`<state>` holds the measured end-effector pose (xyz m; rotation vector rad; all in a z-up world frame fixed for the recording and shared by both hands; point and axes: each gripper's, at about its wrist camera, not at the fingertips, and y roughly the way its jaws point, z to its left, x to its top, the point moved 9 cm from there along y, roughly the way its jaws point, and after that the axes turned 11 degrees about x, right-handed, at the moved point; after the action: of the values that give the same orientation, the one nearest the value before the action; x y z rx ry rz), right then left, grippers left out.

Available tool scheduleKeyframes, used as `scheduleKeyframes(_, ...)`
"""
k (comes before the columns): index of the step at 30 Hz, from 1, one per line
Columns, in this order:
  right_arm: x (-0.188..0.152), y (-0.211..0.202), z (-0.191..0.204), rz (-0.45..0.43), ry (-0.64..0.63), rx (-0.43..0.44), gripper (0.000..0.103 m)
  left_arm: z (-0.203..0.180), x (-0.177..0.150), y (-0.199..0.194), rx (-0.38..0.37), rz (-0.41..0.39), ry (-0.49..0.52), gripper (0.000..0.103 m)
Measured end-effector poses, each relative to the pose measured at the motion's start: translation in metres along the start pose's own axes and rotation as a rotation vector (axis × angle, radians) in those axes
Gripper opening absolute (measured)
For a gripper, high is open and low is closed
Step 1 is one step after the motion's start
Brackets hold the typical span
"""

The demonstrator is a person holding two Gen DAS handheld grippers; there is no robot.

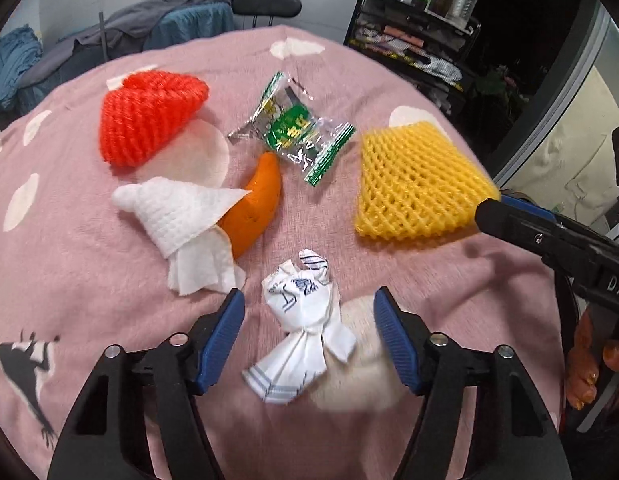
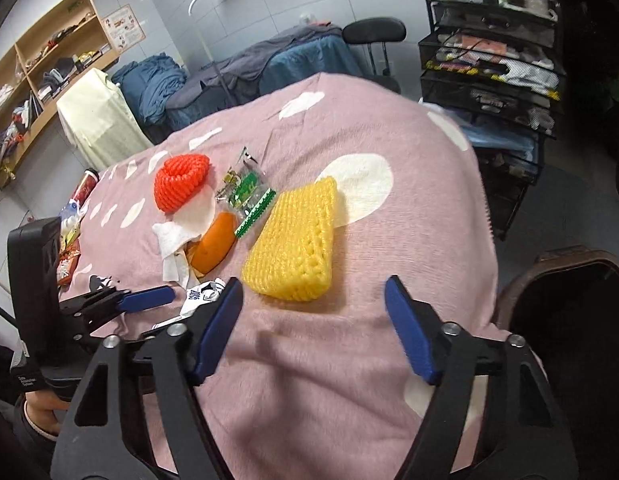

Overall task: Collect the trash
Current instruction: 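Grasp the crumpled white wrapper with the left gripper while the right grasps the yellow foam net, then carry the yellow foam net into the bin and open the right gripper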

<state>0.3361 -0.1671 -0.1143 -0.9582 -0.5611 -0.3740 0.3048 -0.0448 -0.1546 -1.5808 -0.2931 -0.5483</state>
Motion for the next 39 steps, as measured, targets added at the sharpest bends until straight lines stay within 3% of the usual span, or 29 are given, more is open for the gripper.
scheduleKeyframes(1, 0.002, 0.002, 0.000, -0.005, -0.010, -0.014, 0.058, -0.001, 0.000, 0.004, 0.000, 0.014, 0.005, 0.055)
scheduleKeyframes(3, 0.003, 0.005, 0.002, -0.001, -0.017, 0.000, 0.038, -0.003, -0.003, 0.009, 0.002, 0.039, 0.018, 0.037)
scheduleKeyframes(7, 0.000, 0.004, 0.003, -0.003, 0.007, 0.054, 0.023, -0.004, -0.004, -0.002, 0.002, -0.003, 0.033, 0.032)
scheduleKeyframes(13, -0.003, -0.020, 0.006, -0.067, 0.027, 0.076, 0.021, -0.011, -0.009, -0.042, 0.005, -0.152, 0.069, 0.031)
scheduleKeyframes(19, -0.004, -0.057, 0.011, -0.150, -0.006, 0.055, 0.021, -0.008, -0.020, -0.081, -0.014, -0.255, 0.015, 0.031)
scheduleKeyframes(39, -0.047, -0.140, -0.019, -0.271, 0.076, -0.003, 0.021, -0.041, -0.043, -0.127, -0.086, -0.358, -0.053, 0.031)
